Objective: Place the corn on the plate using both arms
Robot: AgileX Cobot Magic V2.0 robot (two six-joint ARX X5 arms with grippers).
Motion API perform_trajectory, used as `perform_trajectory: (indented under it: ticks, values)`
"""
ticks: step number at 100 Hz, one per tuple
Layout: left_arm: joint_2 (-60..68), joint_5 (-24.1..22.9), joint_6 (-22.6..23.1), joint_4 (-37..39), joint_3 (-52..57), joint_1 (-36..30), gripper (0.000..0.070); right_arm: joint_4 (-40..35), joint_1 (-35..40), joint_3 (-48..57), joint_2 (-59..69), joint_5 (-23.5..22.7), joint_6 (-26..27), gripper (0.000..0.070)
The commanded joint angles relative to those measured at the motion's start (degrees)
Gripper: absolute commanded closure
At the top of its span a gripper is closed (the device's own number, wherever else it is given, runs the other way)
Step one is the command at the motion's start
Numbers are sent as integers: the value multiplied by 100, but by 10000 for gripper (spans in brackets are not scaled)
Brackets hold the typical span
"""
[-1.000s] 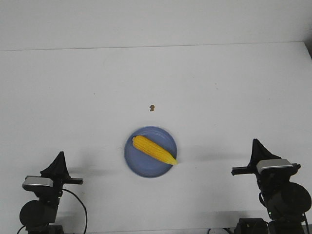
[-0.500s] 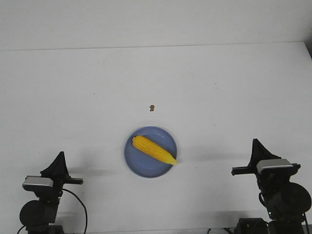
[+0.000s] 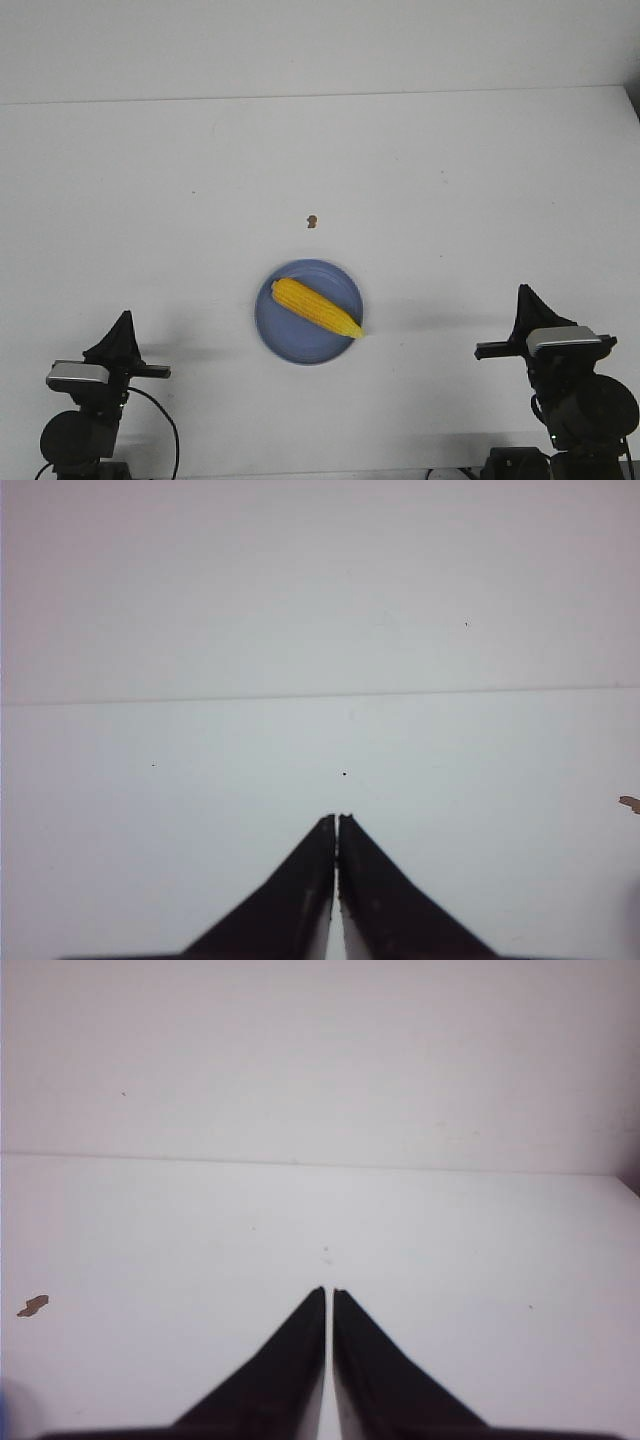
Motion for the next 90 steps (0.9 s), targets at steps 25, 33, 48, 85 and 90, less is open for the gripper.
perform_trajectory:
  ticks: [25, 33, 48, 85, 90]
  values:
    - [-7, 2, -44, 57, -114, -2, 693, 675, 15, -485, -623, 0, -63, 685]
    - [-7, 2, -44, 57, -114, -2, 693, 885, 15, -752, -898, 0, -63, 685]
    - [-7, 2, -44, 55, -114, -2, 693, 1152, 15, -1294, -1506, -2, -35, 685]
    - [-7, 2, -46, 35, -111, -9, 693, 1650, 98, -1742, -1569, -7, -111, 685]
    - [-7, 2, -44, 35, -111, -9, 693, 1792, 98, -1829, -1569, -4, -105, 685]
